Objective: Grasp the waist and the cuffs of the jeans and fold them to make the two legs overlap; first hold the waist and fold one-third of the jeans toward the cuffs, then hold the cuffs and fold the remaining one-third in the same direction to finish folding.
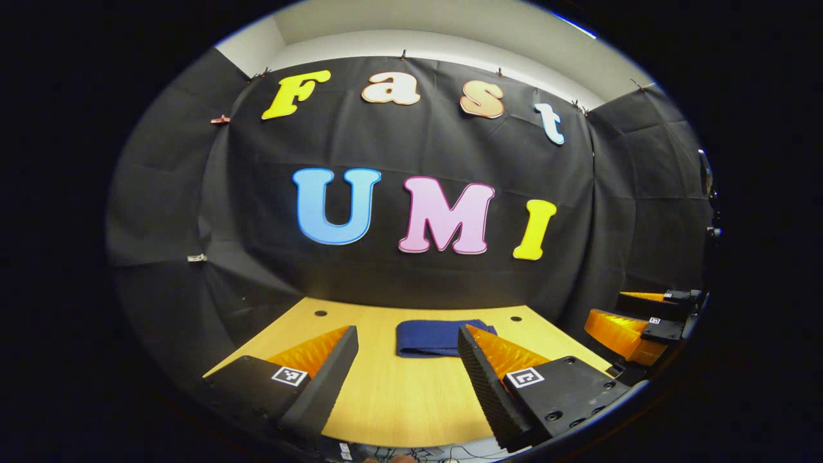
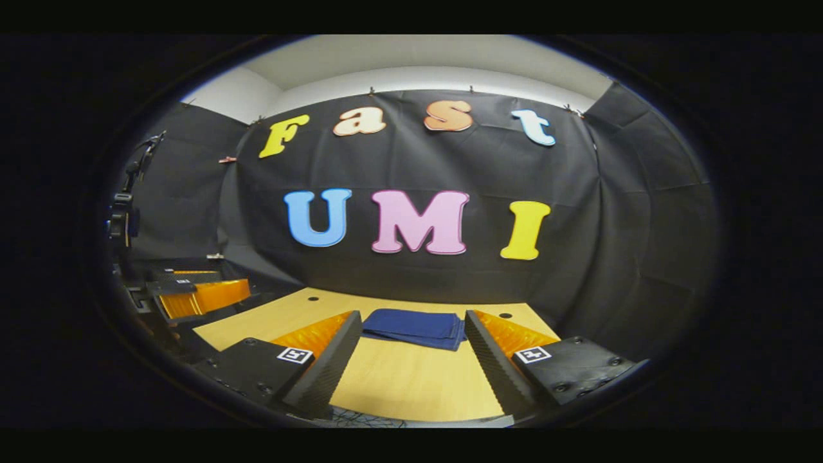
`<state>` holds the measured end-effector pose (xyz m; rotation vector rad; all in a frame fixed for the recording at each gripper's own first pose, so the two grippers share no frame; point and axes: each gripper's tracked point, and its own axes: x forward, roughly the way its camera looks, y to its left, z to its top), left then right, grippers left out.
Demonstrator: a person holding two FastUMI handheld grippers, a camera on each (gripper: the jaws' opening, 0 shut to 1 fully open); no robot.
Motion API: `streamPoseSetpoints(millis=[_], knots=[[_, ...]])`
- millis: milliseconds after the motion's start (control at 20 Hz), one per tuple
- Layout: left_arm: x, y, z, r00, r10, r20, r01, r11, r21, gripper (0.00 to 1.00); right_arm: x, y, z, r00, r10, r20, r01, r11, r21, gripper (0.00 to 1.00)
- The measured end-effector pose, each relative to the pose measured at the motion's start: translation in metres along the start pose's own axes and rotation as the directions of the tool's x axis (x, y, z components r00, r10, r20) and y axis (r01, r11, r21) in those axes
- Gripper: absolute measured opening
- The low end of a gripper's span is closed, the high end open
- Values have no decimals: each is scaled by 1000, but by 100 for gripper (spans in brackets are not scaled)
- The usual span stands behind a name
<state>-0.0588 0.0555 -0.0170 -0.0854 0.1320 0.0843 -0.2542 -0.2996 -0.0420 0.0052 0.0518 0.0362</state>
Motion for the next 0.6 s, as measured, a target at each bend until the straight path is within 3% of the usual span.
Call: streamPoseSetpoints(millis=[250, 600], knots=[[-34, 5, -29, 998, 14, -65, -13, 1000, 8, 96, -23, 14, -7, 1000, 12, -11, -12, 1000, 4, 97], [-41, 6, -9, 1000, 5, -3, -5, 999, 49, 96, -35, 15, 0, 1000, -3, 16, 3, 1000, 12, 97]])
